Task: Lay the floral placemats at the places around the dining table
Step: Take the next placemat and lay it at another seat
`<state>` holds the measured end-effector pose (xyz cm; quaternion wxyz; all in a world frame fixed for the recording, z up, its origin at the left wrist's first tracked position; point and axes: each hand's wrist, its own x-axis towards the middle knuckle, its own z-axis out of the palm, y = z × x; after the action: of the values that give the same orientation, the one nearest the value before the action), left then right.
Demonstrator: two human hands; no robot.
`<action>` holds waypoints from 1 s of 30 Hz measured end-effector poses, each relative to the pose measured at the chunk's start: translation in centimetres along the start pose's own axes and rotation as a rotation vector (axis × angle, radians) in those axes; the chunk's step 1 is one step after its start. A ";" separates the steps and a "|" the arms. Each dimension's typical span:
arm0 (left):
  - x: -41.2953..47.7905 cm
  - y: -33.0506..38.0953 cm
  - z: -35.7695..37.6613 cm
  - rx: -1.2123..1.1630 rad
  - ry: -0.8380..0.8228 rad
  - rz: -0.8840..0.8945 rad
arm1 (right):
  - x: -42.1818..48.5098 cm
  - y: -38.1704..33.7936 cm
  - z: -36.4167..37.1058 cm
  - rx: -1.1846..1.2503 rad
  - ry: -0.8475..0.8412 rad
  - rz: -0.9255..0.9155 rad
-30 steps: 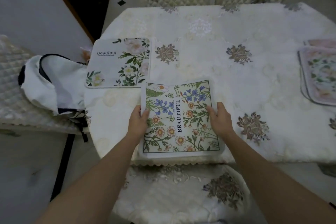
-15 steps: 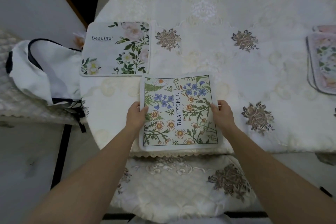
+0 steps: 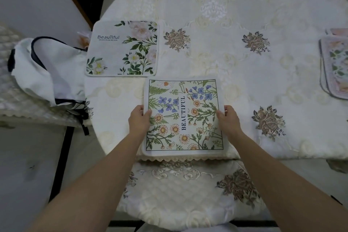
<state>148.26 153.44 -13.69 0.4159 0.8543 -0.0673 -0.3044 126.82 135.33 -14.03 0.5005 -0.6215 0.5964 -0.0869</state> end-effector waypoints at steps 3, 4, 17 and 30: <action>0.1 -0.1 0.0 0.054 0.015 0.007 | 0.2 -0.2 0.0 -0.048 0.005 0.006; 0.1 -0.1 -0.1 0.068 0.017 0.008 | 0.2 -0.3 0.0 -0.064 0.004 0.007; 0.2 0.0 -0.8 0.168 0.078 0.053 | 0.0 -1.1 0.5 -0.111 -0.034 0.039; 1.0 -0.3 3.2 0.942 -0.062 0.692 | 0.2 -2.7 6.1 -0.836 0.082 -0.710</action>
<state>147.16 151.07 -15.86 0.0642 0.8662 -0.4825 -0.1130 132.91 137.75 -15.12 0.1274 -0.9265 0.3529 -0.0302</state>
